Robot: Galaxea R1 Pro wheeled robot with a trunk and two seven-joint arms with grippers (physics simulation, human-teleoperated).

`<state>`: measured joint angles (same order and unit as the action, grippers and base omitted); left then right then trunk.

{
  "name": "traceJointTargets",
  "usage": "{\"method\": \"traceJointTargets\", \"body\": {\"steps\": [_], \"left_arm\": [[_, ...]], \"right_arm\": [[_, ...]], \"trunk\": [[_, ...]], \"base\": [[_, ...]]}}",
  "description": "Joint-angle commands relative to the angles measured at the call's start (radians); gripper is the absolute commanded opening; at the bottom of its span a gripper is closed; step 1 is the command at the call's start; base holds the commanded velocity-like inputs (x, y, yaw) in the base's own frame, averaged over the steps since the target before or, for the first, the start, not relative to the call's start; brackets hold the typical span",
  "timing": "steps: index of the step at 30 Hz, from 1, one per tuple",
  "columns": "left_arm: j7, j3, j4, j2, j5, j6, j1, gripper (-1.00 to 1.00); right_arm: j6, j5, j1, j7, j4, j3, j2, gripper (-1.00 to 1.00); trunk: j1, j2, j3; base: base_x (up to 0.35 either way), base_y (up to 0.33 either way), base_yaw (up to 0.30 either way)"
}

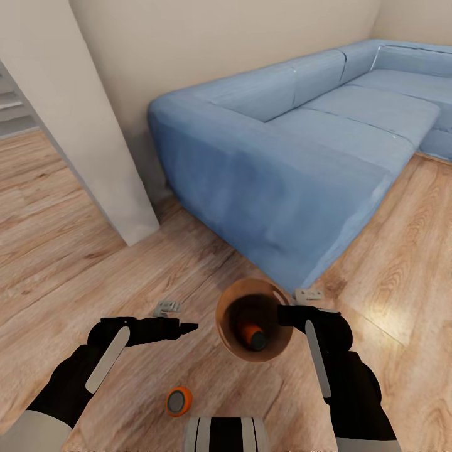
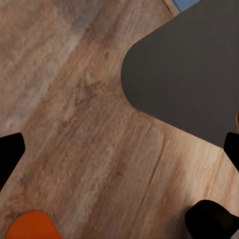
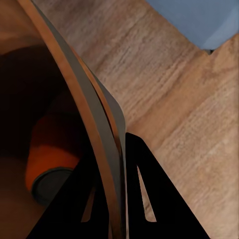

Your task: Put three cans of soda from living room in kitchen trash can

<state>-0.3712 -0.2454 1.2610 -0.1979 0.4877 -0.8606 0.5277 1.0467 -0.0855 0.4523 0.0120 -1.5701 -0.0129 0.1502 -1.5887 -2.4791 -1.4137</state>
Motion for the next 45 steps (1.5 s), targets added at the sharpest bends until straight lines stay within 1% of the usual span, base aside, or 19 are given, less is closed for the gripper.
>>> {"method": "traceJointTargets", "body": {"steps": [1, 22, 28, 38, 45], "left_arm": [[0.0, 0.0, 0.0, 0.0, 0.0, 0.0, 0.0, 1.0], [0.0, 0.0, 0.0, -0.001, 0.0, 0.0, 0.0, 1.0], [0.0, 0.0, 0.0, -0.002, 0.0, 0.0, 0.0, 1.0], [0.0, 0.0, 0.0, -0.001, 0.0, 0.0, 0.0, 1.0], [0.0, 0.0, 0.0, -0.001, 0.0, 0.0, 0.0, 1.0]], "right_arm": [[0.0, 0.024, 0.0, 0.003, -0.001, 0.0, 0.0, -1.0], [0.001, 0.023, 0.0, -0.001, -0.001, 0.001, 0.0, -1.0], [0.001, 0.021, 0.0, -0.003, -0.001, -0.002, 0.0, -1.0], [0.001, 0.013, 0.0, -0.006, -0.002, -0.004, 0.0, -1.0], [0.001, 0.012, 0.0, -0.006, -0.002, -0.003, 0.0, -1.0]], "trunk": [[0.0, 0.0, -0.002], [0.0, 0.0, -0.033], [0.0, 0.0, -0.035], [0.0, 0.0, -0.035], [0.0, 0.0, -0.036]], "base": [[0.0, 0.0, -0.001], [0.0, 0.0, 0.0], [0.0, 0.0, -0.037], [0.0, 0.0, -0.237], [0.0, 0.0, -0.056]]}}
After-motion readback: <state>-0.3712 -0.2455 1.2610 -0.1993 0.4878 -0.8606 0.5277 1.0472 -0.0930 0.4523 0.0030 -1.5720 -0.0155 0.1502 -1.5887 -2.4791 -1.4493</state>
